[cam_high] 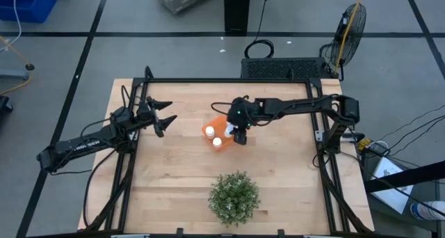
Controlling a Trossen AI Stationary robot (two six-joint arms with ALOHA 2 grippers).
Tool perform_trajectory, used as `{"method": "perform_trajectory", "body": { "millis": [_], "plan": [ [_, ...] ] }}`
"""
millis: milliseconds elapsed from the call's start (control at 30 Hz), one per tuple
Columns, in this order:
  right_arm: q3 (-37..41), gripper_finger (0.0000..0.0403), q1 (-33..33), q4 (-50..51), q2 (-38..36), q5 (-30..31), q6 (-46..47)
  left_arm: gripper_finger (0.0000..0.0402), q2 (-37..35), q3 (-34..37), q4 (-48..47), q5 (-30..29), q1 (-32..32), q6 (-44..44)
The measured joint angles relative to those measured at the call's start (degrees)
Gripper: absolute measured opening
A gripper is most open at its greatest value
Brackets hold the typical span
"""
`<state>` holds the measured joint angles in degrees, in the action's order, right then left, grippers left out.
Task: Pick and place pill bottles into a basket
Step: Put the white pill bottle into the orange bin
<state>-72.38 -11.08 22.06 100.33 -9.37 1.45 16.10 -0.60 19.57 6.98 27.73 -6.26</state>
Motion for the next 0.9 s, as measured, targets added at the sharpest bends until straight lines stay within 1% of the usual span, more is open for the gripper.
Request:
{"method": "perform_trajectory", "body": {
  "millis": [167, 300, 467, 533, 633, 700, 900],
  "plan": [
    [0.0, 0.0145, 0.2, 2.2, 0.0, 0.0, 0.7, 0.0349, 0.0, 0.0, 0.0, 0.0, 0.0, 0.0],
    [0.0, 0.0145, 0.3, 3.1, 0.0, -2.8, 1.0, 0.0349, 0.0, 0.0, 0.0, 0.0, 0.0, 0.0],
    [0.1, 0.0145, 0.6, 4.0, 0.9, -2.8, 1.1, 0.0349, 0.0, 0.0, 0.0, 0.0, 0.0, 0.0],
    [0.0, 0.0145, 0.6, 2.8, 1.5, -3.1, 1.1, 0.0349, 0.0, 0.0, 0.0, 0.0, 0.0, 0.0],
    [0.1, 0.0145, 0.7, 4.4, 2.1, -3.1, 1.0, 0.0349, 0.0, 0.0, 0.0, 0.0, 0.0, 0.0],
    [0.0, 0.0145, 0.7, 3.7, 2.9, -3.5, 1.0, 0.0349, 0.0, 0.0, 0.0, 0.0, 0.0, 0.0],
    [-0.1, 0.0145, 0.7, 2.9, 4.6, -6.1, 0.8, 0.0349, 0.0, 0.0, 0.1, 0.1, 0.0, 0.0]
  ]
}}
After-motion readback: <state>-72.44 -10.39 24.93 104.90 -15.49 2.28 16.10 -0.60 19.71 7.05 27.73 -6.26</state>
